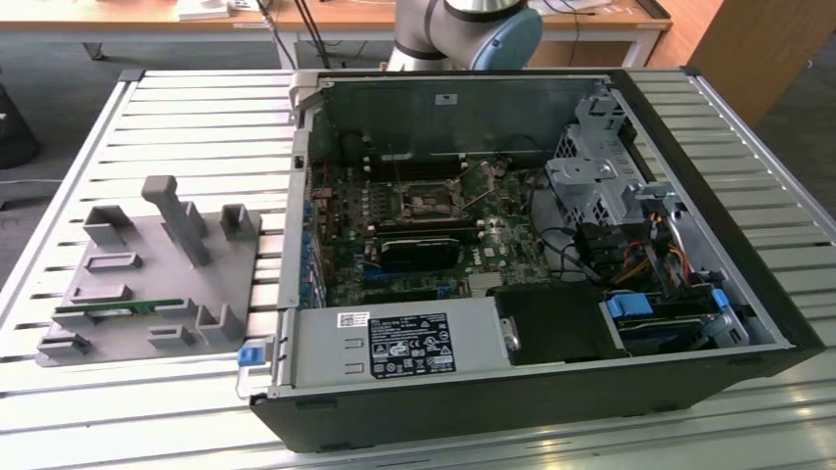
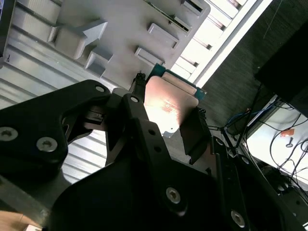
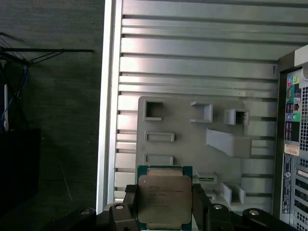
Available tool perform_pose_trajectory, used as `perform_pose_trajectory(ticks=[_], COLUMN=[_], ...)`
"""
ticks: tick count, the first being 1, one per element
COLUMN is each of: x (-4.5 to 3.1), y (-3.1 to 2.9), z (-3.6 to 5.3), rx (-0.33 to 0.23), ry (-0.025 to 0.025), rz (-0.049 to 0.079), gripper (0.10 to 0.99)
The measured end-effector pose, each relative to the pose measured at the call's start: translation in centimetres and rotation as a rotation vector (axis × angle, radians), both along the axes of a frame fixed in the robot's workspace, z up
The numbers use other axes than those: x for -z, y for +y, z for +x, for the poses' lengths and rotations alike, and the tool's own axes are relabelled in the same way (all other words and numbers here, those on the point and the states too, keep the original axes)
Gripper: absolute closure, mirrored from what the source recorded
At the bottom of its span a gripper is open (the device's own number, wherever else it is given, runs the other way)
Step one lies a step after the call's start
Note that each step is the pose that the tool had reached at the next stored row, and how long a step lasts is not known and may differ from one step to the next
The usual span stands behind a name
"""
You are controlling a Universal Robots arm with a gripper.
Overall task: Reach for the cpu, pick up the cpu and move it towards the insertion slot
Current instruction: 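Pick up the cpu and move it towards the insertion slot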
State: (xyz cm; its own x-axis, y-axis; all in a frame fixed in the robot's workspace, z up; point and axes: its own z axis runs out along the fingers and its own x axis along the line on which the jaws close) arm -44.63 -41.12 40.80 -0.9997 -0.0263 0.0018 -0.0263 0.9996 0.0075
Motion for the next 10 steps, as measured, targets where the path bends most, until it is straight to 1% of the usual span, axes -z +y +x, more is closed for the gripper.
perform_pose_trajectory(ticks=[1, 3, 10], x=[-0.15, -0.16, -0.16], y=[0.01, 0.0, 0.0], z=[0.04, 0.57, 3.0], rx=[0.0, 0.0, 0.0], ry=[0.0, -0.0001, -0.0001], rz=[0.0, 0.0, 0.0], gripper=[0.549, 0.549, 0.549])
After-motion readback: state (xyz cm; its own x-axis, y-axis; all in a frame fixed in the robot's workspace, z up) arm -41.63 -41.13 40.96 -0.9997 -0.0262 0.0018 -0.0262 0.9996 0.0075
